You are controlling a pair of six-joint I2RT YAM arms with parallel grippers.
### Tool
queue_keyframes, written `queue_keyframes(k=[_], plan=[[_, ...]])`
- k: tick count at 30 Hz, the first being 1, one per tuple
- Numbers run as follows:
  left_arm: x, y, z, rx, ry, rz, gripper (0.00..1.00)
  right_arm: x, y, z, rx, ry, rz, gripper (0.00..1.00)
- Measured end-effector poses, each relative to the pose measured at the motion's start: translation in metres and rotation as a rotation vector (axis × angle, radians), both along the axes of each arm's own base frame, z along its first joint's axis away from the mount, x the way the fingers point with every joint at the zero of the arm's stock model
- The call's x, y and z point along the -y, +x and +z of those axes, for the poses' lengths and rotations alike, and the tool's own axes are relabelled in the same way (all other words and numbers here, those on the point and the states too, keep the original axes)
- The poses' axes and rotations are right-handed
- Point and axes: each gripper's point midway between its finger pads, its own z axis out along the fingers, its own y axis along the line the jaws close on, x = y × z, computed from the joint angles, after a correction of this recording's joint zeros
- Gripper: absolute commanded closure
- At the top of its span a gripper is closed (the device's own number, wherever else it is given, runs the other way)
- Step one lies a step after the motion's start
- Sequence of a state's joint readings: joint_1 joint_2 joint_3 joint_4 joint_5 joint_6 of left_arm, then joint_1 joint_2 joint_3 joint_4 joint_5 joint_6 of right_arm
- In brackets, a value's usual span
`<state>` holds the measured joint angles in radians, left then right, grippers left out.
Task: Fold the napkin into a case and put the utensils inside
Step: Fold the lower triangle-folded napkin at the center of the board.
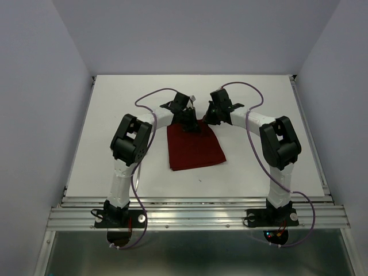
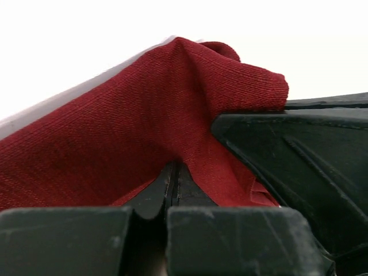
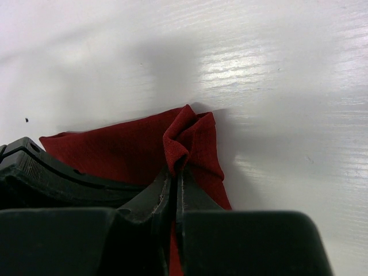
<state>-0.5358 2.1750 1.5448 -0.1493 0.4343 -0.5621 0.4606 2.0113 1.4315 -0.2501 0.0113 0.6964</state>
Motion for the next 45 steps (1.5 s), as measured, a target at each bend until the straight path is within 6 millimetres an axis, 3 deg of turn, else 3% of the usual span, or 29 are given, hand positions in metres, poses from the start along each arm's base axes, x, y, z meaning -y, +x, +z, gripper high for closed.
queue_keyframes(k=[18,45], plan=[[0.018,0.003,-0.007,0.0,-0.036,-0.007,1.0,0.0,0.0,0.0,0.0,0.001,0.001,0.99],[0.017,0.005,-0.007,0.005,-0.032,0.001,1.0,-0.016,-0.007,0.02,-0.006,0.083,0.021,0.99]])
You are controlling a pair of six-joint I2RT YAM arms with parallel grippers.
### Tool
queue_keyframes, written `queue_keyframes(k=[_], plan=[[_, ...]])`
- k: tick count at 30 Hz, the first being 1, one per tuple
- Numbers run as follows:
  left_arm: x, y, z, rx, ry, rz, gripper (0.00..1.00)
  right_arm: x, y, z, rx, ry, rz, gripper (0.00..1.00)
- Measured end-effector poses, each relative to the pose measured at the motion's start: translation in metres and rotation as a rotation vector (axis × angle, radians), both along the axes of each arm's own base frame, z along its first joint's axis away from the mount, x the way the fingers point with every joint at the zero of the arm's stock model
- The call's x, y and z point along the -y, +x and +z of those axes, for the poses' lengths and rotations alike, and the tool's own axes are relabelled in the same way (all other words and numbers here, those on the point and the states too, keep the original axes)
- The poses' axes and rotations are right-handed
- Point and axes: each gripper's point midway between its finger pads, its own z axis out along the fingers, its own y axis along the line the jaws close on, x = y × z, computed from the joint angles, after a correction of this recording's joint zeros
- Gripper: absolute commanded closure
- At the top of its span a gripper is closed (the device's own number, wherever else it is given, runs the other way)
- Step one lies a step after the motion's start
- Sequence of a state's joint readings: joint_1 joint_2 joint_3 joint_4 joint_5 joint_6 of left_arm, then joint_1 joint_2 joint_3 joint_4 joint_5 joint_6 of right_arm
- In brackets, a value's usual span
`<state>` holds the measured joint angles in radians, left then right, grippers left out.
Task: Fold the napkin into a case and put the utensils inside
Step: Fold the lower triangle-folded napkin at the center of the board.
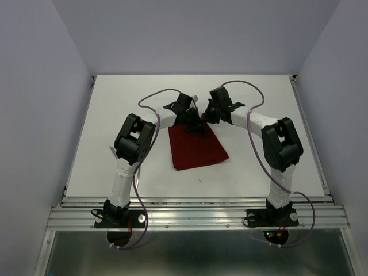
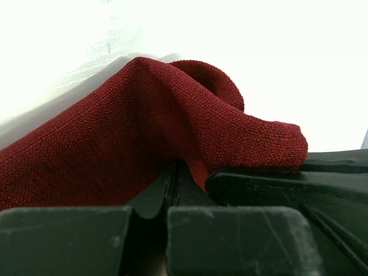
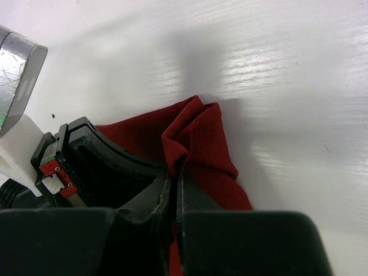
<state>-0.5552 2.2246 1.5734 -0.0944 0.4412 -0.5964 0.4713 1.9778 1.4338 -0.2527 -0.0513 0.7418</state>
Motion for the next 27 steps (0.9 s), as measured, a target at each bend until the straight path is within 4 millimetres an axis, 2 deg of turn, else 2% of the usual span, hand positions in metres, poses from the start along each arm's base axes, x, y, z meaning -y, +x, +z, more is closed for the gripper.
queue_keyframes(k=[9,15,18,22,27], plan=[[-0.001,0.001,0.0,-0.001,0.002,0.007,1.0,-0.005,0.008,-0.004,0.003,-0.008,-0.046,0.99],[-0.001,0.001,-0.001,-0.001,0.005,0.009,1.0,-0.005,0.012,-0.018,-0.022,-0.013,-0.097,0.99],[-0.003,0.002,0.0,0.006,0.015,0.016,1.0,-0.004,0.014,-0.032,-0.045,-0.023,-0.121,0.99],[-0.012,0.004,0.001,0.029,0.061,0.034,1.0,-0.007,0.011,-0.047,-0.077,-0.034,-0.135,0.99],[-0.03,-0.002,0.002,0.044,0.133,0.056,1.0,-0.02,0.009,-0.048,-0.077,-0.031,-0.119,0.99]])
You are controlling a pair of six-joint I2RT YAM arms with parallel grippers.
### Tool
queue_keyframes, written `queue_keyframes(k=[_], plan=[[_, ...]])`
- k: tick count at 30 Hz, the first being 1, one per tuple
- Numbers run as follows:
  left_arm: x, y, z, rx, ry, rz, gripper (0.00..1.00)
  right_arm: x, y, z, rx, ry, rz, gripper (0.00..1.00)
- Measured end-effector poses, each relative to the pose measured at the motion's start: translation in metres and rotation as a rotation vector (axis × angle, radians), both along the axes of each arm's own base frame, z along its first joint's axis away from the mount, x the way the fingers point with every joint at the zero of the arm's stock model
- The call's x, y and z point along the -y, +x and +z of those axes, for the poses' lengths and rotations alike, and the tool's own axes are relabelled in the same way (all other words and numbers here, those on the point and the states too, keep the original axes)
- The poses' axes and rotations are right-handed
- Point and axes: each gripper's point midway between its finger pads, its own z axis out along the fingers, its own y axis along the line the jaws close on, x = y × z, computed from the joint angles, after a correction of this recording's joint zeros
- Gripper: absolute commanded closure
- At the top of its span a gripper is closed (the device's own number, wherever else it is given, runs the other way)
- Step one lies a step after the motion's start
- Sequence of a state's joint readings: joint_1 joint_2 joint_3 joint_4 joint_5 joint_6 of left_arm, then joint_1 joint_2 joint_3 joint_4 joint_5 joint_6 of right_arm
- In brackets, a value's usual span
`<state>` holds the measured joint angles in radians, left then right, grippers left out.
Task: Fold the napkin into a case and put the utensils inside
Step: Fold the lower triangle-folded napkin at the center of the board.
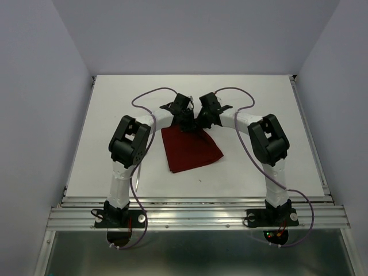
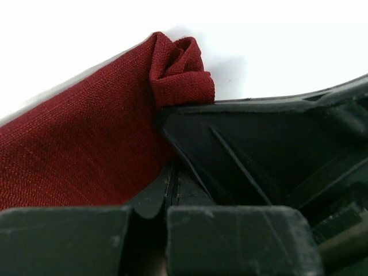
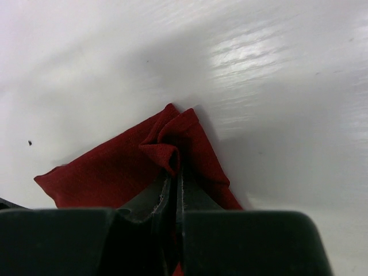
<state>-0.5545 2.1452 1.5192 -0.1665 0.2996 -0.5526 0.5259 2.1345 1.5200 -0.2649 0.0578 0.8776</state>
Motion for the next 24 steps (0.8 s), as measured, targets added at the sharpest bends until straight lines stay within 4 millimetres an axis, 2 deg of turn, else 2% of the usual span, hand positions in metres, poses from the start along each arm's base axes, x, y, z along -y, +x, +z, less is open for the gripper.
queue_keyframes(k=[7,13,24], plan=[[-0.023,-0.006,0.002,0.0,0.048,0.031,1.0,-0.004,-0.003,0.0,-0.002,-0.004,0.004,0.99],[-0.044,0.001,-0.003,-0.01,0.064,0.081,1.0,-0.004,-0.003,-0.001,-0.002,-0.005,0.002,0.99],[-0.042,0.005,-0.004,-0.004,0.032,0.093,1.0,-0.003,-0.004,0.0,-0.004,-0.008,0.001,0.99]])
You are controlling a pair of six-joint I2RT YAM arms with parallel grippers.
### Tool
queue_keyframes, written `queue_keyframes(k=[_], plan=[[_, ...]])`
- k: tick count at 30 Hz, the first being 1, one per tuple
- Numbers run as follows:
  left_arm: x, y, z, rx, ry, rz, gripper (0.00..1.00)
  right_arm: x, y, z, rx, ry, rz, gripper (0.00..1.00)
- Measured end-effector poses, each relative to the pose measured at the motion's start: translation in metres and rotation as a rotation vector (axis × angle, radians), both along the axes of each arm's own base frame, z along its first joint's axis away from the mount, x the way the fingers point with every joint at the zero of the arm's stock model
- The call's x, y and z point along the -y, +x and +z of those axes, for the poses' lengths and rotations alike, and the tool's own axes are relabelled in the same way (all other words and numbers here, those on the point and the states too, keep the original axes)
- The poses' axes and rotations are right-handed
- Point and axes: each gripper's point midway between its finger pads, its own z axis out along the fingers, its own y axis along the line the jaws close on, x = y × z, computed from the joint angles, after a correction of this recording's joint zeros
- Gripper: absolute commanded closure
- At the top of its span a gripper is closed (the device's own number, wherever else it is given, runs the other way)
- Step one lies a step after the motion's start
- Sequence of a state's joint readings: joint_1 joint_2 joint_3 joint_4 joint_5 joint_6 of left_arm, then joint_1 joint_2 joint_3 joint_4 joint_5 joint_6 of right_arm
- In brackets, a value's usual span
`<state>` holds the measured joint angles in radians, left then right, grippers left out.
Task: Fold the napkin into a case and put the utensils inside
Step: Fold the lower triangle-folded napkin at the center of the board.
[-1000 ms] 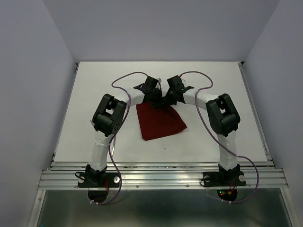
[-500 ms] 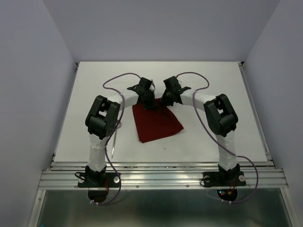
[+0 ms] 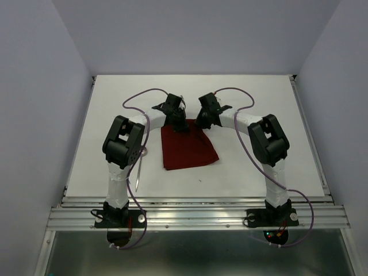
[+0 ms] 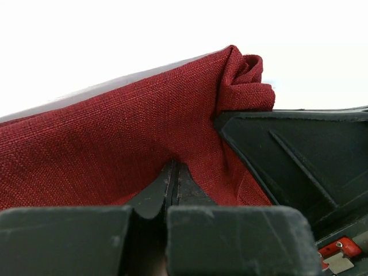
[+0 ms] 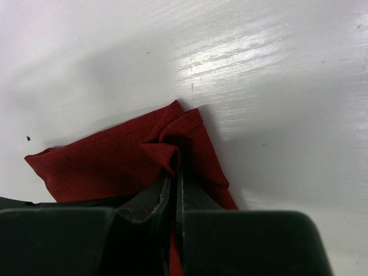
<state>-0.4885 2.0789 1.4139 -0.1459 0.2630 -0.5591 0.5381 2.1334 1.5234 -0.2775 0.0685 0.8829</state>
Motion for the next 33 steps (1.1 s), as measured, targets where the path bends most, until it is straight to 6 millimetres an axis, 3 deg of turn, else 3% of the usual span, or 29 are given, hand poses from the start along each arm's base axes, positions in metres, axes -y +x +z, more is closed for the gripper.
queue_keyframes(k=[7,15,33], plan=[[0.003,0.001,0.0,0.004,-0.013,-0.006,1.0,-0.001,0.001,0.008,-0.003,-0.002,0.002,0.99],[0.006,0.003,0.0,0.01,-0.027,-0.009,1.0,-0.017,0.005,0.026,0.03,0.015,0.025,0.99],[0.008,0.004,0.001,0.016,-0.035,-0.013,1.0,-0.028,0.007,0.006,0.003,-0.014,0.025,0.99]])
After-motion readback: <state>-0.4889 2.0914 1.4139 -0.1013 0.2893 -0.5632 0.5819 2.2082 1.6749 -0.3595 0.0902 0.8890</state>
